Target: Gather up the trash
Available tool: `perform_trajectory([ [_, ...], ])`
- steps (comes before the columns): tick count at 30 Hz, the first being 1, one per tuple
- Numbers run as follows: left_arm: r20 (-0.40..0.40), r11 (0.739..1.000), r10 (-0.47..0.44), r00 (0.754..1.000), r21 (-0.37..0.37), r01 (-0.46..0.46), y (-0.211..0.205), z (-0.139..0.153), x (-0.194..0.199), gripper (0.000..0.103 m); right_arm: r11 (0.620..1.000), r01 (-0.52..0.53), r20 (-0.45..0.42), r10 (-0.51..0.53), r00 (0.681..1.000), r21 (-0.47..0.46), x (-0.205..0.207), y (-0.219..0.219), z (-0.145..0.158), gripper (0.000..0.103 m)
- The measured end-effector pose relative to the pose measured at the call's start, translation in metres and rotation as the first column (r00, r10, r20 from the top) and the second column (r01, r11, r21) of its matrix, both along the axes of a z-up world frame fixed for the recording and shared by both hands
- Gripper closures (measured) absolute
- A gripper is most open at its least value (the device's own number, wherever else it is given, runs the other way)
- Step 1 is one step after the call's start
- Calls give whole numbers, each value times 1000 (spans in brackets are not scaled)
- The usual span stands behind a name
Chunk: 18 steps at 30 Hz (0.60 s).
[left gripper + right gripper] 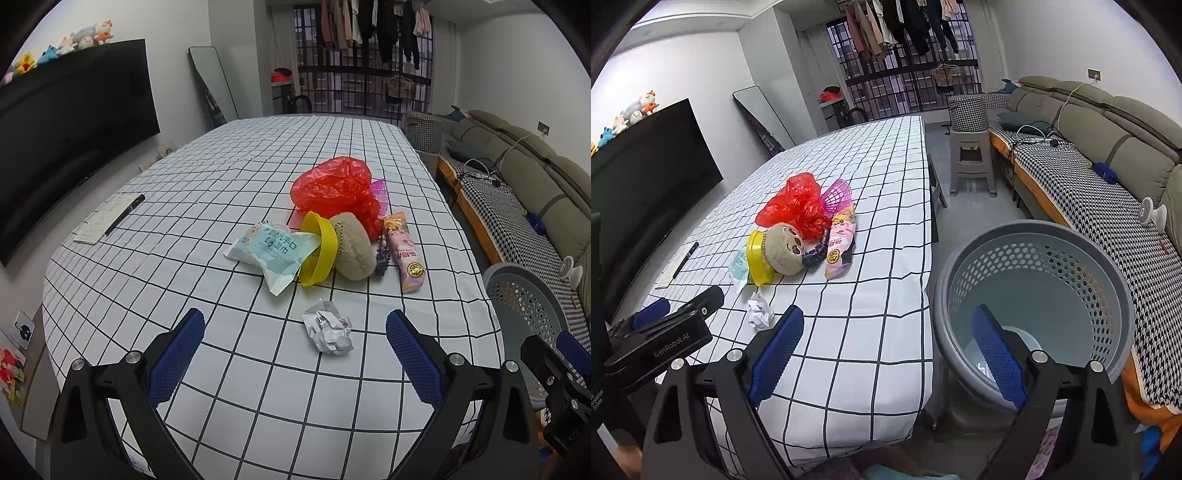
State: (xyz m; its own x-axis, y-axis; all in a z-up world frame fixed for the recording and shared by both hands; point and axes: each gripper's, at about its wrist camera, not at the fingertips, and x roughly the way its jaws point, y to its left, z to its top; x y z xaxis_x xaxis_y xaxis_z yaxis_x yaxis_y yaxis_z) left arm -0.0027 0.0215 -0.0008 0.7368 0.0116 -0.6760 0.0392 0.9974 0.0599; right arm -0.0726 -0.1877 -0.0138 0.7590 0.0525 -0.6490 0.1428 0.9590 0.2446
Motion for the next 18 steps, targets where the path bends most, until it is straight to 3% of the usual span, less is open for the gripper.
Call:
perform_trajectory([
  [18,-5,1000,-12,1000,11,12,-6,-2,2,6,1000,1,0,-1,1000,1,1,-1,-1,15],
])
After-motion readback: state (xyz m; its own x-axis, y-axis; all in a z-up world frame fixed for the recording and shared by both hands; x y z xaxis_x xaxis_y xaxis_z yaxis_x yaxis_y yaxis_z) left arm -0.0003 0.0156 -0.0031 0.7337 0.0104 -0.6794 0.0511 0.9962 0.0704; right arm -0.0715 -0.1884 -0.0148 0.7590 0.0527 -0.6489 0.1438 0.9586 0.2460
